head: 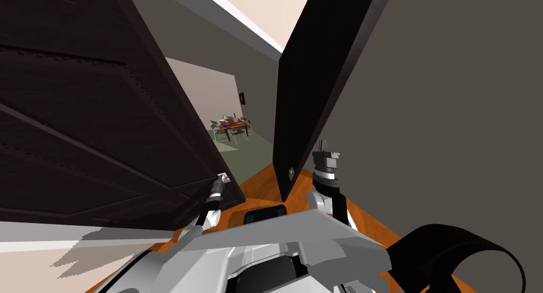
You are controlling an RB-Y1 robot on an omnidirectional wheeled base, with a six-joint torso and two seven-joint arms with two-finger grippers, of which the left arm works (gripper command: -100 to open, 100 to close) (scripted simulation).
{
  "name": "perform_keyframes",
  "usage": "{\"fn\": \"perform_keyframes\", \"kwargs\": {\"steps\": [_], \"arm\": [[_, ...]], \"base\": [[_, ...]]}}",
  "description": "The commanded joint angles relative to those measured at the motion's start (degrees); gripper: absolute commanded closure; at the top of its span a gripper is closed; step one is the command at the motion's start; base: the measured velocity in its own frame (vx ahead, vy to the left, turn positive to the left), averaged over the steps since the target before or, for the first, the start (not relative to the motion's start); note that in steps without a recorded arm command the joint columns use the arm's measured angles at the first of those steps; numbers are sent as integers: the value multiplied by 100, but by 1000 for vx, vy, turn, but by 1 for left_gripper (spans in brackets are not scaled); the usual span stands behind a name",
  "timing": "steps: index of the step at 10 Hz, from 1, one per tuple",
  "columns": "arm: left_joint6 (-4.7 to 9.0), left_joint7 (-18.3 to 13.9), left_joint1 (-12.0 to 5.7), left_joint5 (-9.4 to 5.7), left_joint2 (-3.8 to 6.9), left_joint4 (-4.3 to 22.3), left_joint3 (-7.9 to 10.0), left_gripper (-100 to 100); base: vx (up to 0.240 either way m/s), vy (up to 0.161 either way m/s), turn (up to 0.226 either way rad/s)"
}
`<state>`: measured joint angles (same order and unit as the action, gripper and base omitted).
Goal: Pull the door open
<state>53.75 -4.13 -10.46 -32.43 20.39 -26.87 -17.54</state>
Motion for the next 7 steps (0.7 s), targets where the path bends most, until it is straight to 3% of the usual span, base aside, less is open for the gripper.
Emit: {"fn": "perform_keyframes", "kwargs": {"steps": [1, 5, 6, 7], "arm": [[74, -146, 9, 61, 35, 115, -118, 100], [171, -469, 104, 212, 239, 30, -415, 100], [151, -416, 82, 194, 197, 64, -379, 100], [193, -510, 122, 242, 245, 18, -533, 100]], "base": [[-244, 45, -104], [-237, 51, -122], [-114, 19, -30], [-150, 39, -50]]}}
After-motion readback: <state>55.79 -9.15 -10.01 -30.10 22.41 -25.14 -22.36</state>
